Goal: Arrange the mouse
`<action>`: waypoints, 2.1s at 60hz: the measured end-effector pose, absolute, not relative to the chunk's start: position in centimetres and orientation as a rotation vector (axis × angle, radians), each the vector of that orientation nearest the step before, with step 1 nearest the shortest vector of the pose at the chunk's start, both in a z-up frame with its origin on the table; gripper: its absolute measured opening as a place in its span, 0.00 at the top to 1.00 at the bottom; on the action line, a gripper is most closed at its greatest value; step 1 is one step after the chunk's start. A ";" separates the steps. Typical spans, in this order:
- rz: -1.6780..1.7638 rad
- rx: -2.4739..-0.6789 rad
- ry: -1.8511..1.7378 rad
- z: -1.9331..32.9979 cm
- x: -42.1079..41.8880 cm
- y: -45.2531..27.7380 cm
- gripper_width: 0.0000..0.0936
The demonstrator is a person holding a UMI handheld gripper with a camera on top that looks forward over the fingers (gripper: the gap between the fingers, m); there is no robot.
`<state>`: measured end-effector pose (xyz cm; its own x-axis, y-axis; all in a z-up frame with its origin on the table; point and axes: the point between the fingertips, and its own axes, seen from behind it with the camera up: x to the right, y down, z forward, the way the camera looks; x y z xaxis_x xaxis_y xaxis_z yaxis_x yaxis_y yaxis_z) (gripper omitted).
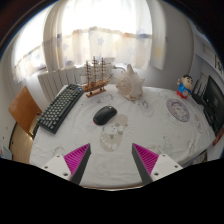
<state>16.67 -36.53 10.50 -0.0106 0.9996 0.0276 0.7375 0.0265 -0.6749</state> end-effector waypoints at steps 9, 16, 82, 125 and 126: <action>0.725 -1.747 -1.780 9.0 15.1 -40.2 0.09; 0.748 -1.713 -1.753 7.0 12.5 -41.4 0.09; 0.852 -1.605 -1.806 -0.9 -9.1 -43.0 0.48; 0.729 -1.544 -1.547 16.5 -9.4 -6.8 0.55; 0.722 -1.553 -1.545 16.0 -9.5 -5.3 0.55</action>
<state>-9.54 -5.35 15.98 0.0868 0.9857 0.1443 0.5216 0.0784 -0.8496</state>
